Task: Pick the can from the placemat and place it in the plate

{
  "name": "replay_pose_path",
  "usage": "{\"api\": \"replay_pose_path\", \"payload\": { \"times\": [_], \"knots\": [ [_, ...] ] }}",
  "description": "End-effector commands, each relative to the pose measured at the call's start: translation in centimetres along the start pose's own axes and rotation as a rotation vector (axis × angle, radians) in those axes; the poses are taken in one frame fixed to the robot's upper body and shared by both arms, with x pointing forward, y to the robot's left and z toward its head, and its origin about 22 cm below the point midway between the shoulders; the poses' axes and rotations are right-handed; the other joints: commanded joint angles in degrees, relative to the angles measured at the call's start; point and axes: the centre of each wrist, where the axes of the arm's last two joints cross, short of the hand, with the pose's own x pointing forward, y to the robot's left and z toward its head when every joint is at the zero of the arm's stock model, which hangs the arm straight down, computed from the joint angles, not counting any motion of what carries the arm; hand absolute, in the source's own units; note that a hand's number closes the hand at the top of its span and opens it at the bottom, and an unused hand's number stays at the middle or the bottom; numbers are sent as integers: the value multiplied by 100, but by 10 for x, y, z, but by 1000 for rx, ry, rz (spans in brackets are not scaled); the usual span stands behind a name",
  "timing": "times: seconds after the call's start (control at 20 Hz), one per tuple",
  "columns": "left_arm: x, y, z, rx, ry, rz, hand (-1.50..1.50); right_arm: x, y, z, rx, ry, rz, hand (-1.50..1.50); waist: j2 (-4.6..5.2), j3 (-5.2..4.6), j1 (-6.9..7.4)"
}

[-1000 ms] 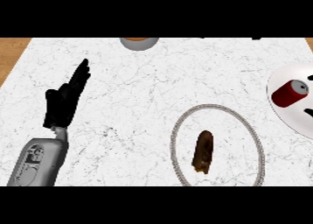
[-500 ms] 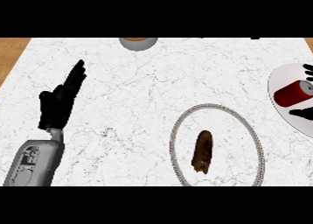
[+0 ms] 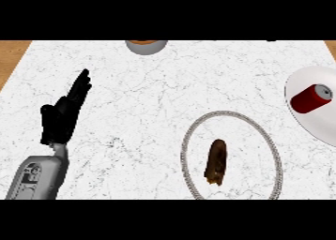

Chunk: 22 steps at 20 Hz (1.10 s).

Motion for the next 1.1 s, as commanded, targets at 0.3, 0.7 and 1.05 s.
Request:
{"api": "replay_pose_path", "payload": {
  "times": [0.3, 0.7, 1.05],
  "knots": [
    [7, 2, -2, -13, -18, -10, 0, -19, -85, 61, -136, 51, -86, -150, 29, 27, -1],
    [-5, 0, 3, -3, 3, 16, 0, -15, -124, 88, -83, 34, -55, -150, 39, 45, 9],
    [1, -6, 3, -18, -12, 20, 0, -25, -126, 101, -98, 48, -78, -150, 19, 64, 22]
  ]
}}
